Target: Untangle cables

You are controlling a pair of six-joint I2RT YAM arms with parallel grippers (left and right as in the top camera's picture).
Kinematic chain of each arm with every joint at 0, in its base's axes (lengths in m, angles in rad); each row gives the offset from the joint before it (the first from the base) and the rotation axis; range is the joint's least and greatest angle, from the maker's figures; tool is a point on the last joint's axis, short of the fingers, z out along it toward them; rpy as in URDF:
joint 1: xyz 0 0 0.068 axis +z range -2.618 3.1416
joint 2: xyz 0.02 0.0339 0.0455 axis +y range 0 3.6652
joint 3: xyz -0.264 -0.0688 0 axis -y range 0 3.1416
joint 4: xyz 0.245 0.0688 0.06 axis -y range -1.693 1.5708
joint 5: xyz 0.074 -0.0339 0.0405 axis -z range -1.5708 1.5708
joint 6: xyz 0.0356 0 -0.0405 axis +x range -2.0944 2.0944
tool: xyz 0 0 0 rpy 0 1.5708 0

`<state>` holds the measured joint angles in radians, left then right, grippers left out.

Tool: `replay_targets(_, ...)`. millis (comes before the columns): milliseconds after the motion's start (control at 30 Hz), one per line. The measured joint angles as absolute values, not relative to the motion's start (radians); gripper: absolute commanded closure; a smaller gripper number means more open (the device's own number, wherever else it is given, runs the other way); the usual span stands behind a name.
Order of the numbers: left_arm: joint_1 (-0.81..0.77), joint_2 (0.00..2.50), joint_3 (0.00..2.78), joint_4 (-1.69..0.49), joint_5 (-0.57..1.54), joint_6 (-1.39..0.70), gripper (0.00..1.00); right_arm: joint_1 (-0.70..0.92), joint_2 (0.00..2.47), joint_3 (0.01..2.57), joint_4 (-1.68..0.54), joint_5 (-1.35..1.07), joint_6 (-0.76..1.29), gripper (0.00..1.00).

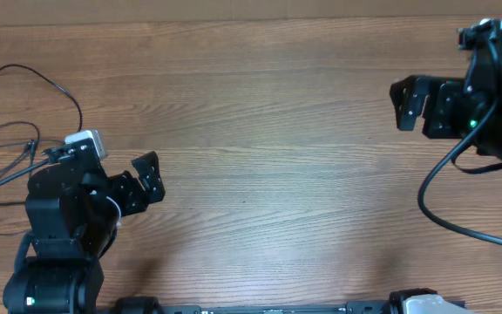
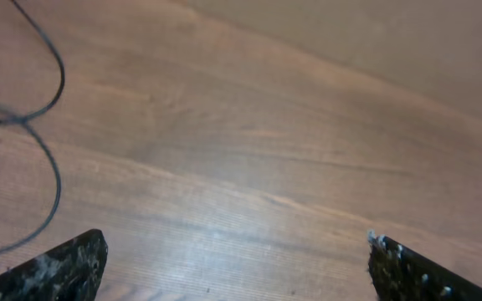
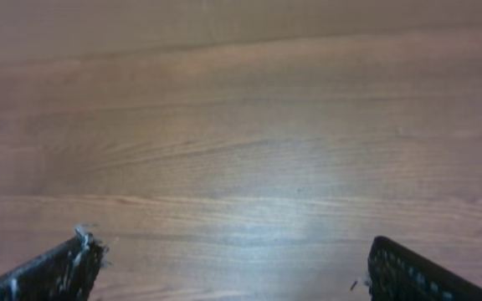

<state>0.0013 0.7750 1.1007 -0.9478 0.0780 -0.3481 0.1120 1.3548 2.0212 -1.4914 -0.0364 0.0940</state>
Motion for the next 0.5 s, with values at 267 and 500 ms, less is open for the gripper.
replay_targets(267, 0.001, 0.788, 1.1, -1.003, 0.078, -0.348, 0.0, 0.112, 1.155, 1.573, -1.282, -0.049, 0.15, 0.0)
replay_targets(500, 0.001, 0.793, 1.1, -1.026, 0.078, -0.348, 0.0, 0.112, 1.089, 1.417, -1.222, -0.088, 0.159, 0.0)
